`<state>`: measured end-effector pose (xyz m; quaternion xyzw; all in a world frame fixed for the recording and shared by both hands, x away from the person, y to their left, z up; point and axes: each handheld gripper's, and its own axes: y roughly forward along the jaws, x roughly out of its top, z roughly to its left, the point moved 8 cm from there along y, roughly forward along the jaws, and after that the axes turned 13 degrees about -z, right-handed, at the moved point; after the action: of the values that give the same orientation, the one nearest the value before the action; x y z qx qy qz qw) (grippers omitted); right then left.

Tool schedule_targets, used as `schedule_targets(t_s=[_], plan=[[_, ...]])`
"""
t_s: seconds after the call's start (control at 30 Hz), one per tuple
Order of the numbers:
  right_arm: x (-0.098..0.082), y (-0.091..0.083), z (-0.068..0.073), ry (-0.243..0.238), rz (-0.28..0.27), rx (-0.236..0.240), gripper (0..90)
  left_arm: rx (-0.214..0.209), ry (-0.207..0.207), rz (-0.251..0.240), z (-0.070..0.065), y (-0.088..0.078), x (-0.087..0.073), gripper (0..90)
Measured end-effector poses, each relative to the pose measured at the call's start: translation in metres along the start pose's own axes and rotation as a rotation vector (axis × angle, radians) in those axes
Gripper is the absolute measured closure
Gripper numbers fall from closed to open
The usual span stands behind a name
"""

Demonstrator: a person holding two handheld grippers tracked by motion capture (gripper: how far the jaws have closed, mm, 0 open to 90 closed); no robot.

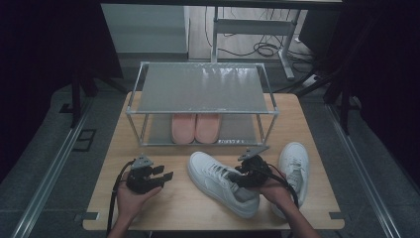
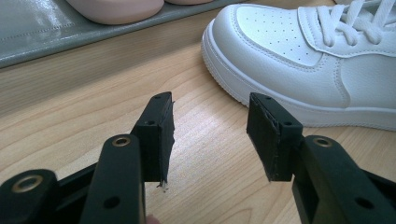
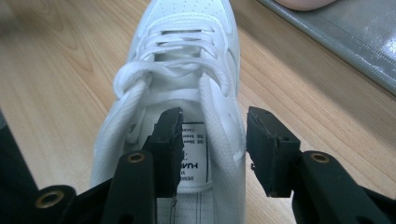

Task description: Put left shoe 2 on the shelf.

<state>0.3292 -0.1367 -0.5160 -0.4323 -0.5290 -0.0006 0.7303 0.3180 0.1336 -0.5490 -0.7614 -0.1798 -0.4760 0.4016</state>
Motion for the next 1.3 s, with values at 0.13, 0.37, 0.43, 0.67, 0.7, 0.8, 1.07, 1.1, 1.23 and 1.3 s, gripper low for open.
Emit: schedule_targets(t_s=[0.13,0.37,0.43,0.67,0.7,0.8,1.07,1.1,1.23,1.3], plan=[[-0.002,0.006,-0.001,0.002,0.012,-0.003,60.0,0.0,0.0,-0.002,0.0,0.0,0.0,51.7],[-0.009,0.013,-0.006,0.016,0.032,-0.014,71.1,-0.001,0.0,0.0,0.0,0.0,0.0,51.8],[-0.009,0.014,-0.007,0.021,0.02,-0.019,74.6,0.0,0.0,0.001,0.0,0.0,0.0,51.8],[-0.009,0.013,-0.006,0.016,0.0,-0.043,79.4,0.002,-0.001,0.0,0.001,0.0,0.0,52.0],[-0.009,0.012,-0.006,0.019,-0.005,-0.042,79.7,0.002,-0.001,-0.001,0.001,-0.001,0.0,52.0],[-0.009,0.011,-0.005,0.028,-0.022,-0.044,80.2,0.003,-0.001,0.0,0.001,0.0,0.0,52.0],[-0.002,0.006,0.003,0.05,-0.089,-0.023,80.7,0.004,-0.003,-0.004,0.002,-0.002,0.0,52.2],[-0.001,0.005,0.003,0.054,-0.097,-0.021,80.8,0.005,-0.003,-0.005,0.002,-0.002,0.0,52.2],[0.002,0.005,0.005,0.07,-0.128,-0.007,80.8,0.008,-0.007,-0.008,0.002,-0.002,0.0,52.2],[0.003,0.004,0.006,0.074,-0.14,0.003,80.9,0.009,-0.008,-0.007,0.003,-0.002,0.0,52.3]])
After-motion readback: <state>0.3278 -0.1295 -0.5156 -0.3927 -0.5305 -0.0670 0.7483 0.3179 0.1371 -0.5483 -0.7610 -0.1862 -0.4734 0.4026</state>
